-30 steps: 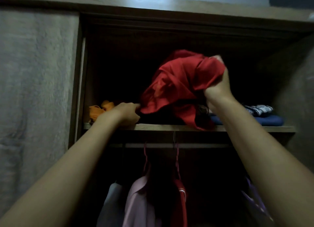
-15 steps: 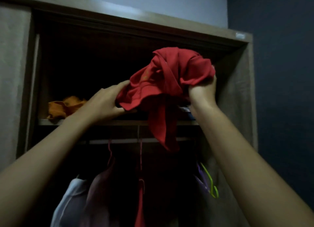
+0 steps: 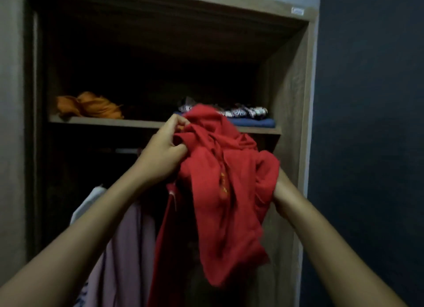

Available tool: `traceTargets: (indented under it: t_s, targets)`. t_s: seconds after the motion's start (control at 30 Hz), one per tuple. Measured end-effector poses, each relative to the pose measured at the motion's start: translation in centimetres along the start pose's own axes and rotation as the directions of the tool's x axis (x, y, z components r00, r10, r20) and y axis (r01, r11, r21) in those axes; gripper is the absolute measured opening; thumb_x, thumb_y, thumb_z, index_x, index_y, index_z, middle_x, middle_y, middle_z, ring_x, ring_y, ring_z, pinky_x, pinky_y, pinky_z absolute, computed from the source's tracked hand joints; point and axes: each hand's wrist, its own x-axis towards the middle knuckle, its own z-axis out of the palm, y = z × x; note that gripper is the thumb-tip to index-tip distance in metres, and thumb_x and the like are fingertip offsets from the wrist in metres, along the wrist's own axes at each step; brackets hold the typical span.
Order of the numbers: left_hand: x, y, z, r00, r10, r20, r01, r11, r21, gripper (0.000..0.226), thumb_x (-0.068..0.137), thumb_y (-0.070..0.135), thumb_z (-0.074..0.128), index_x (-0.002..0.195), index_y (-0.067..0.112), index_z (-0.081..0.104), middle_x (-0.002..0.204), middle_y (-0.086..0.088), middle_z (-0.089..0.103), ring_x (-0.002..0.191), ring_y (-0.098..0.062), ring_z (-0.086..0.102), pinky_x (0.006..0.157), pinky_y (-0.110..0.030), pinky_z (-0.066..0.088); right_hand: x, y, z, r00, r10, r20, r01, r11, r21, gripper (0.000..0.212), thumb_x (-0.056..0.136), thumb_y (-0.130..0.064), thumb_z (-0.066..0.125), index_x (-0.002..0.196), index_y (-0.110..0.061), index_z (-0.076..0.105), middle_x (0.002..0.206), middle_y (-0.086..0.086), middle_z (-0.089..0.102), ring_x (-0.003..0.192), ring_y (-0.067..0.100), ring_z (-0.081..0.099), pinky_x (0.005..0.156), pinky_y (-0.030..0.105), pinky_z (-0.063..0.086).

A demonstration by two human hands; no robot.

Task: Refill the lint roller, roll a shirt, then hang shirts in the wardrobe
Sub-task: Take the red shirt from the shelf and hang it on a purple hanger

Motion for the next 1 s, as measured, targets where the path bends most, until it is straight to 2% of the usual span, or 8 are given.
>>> traceTargets:
  t_s: [0.17,0.23,0.43,0.53,0.63,0.77,0.93,1.0]
  targets:
    - [-0.5,-0.3,2.0,0.99,-0.131,0.049,0.124,0.985,0.122,0.021,0.083,0.02,0.062,0.094,0.021,0.043,0.069,0.004,0.051,0.057,-0.011,0.041,0.056,-0.031,0.037,-1.0,4.5,0.2,0.974,0.071,0.217,-0.052,0.994,-0.092,0.026,0.091,0.009,0.052,0.116,0.009,0.057,0.104,0.015,0.064,0.085,0.013,0.05,0.059,0.003,0.041]
    - [0.0,-0.6,2.1,0.986,-0.163,0.04,0.148,0.958,0.245,0.014,0.084,0.017,0.062,0.088,0.02,0.048,0.07,0.007,0.052,0.06,-0.008,0.044,0.057,-0.03,0.039,-1.4,6.3,1.0,0.947,0.143,0.288,-0.122,0.988,-0.092,0.029,0.087,0.001,0.061,0.116,-0.002,0.061,0.113,0.015,0.065,0.088,0.012,0.055,0.072,0.012,0.047]
    - [-1.9,-3.8,1.9,0.878,-0.379,0.293,0.239,0.877,0.417,0.018,0.085,0.01,0.064,0.07,0.019,0.063,0.066,0.001,0.06,0.057,-0.004,0.05,0.062,-0.026,0.043,-3.7,11.1,1.9,0.73,0.464,0.502,-0.361,0.885,-0.293,0.008,0.092,-0.018,0.056,0.089,-0.019,0.064,0.054,-0.009,0.064,0.041,0.004,0.055,0.044,0.02,0.047]
    - [-3.4,-4.6,2.0,0.866,-0.378,0.329,0.198,0.861,0.468,0.019,0.086,0.014,0.064,0.068,0.021,0.062,0.066,0.002,0.061,0.057,-0.001,0.049,0.06,-0.024,0.043,-3.8,11.5,1.3,0.585,0.565,0.583,-0.224,0.803,-0.553,0.032,0.085,-0.027,0.06,0.117,-0.03,0.059,0.098,-0.004,0.067,0.083,0.017,0.065,0.074,0.041,0.057]
    - [-4.4,-4.7,3.1,0.933,-0.247,0.262,0.085,0.858,0.506,0.022,0.084,0.013,0.064,0.067,0.024,0.056,0.062,0.007,0.058,0.054,0.011,0.048,0.058,-0.011,0.037,-3.3,10.6,1.9,0.633,0.397,0.664,-0.169,0.908,-0.382,0.066,0.069,-0.036,0.072,0.129,-0.048,0.048,0.135,-0.014,0.048,0.113,0.014,0.057,0.082,0.038,0.05]
    - [-5.7,-5.3,5.0,0.957,-0.183,0.224,0.063,0.888,0.455,0.013,0.083,0.012,0.063,0.075,0.017,0.056,0.067,-0.001,0.058,0.06,0.001,0.043,0.057,-0.014,0.034,-3.5,9.2,4.0,0.572,0.22,0.79,-0.407,0.913,0.04,0.056,0.08,-0.016,0.072,0.129,-0.035,0.051,0.121,-0.009,0.065,0.105,0.01,0.063,0.082,0.03,0.052]
    - [-8.0,-5.7,5.7,0.951,-0.156,0.268,-0.005,0.855,0.518,0.015,0.077,0.015,0.062,0.086,0.015,0.051,0.079,0.001,0.054,0.07,-0.016,0.05,0.064,-0.022,0.033,-4.6,10.0,7.6,0.672,0.17,0.721,-0.193,0.98,-0.051,0.026,0.086,-0.008,0.067,0.111,-0.016,0.066,0.112,0.003,0.069,0.103,0.015,0.065,0.097,0.032,0.051]
    - [-9.5,-5.8,4.8,0.949,-0.259,0.181,0.128,0.839,0.529,0.03,0.075,0.028,0.064,0.095,0.011,0.05,0.081,0.0,0.057,0.067,-0.016,0.052,0.064,-0.024,0.035,-5.0,10.7,8.6,0.73,0.186,0.658,-0.218,0.975,-0.035,0.026,0.087,-0.005,0.061,0.109,-0.017,0.067,0.108,0.001,0.07,0.101,0.015,0.065,0.094,0.029,0.049]
